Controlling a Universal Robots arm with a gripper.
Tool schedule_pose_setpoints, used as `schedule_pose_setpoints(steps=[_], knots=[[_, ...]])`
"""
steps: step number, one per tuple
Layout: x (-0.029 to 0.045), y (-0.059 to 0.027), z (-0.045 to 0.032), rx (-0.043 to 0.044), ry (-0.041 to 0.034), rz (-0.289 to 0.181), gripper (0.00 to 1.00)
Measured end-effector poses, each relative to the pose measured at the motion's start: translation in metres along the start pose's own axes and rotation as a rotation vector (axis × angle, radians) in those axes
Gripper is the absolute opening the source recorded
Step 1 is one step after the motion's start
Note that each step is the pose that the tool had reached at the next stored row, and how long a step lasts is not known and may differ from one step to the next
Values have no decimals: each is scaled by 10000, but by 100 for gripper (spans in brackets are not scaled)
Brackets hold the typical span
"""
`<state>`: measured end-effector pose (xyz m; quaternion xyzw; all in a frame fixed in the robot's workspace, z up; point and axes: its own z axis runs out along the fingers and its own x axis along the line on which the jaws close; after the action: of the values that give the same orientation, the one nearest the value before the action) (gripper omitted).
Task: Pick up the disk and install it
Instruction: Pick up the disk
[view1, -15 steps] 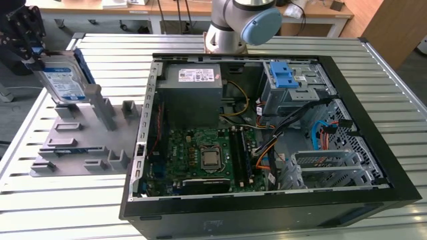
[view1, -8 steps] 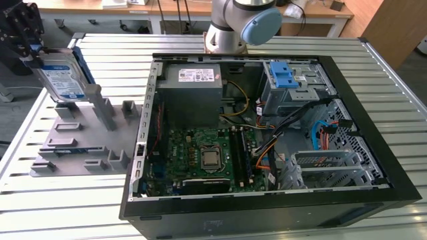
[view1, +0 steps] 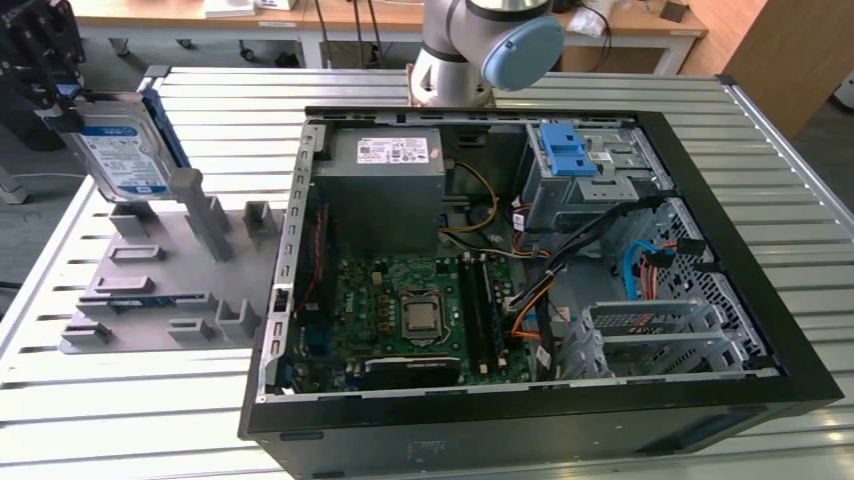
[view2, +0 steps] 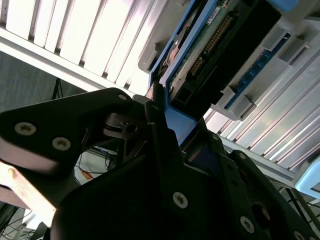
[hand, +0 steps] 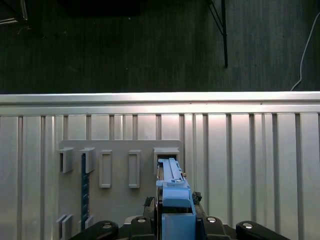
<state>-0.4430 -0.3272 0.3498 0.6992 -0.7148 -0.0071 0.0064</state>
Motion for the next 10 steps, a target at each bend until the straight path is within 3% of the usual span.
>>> schedule_pose_setpoints(steps=[10], knots=[[0, 1, -33, 1, 0, 0, 36]])
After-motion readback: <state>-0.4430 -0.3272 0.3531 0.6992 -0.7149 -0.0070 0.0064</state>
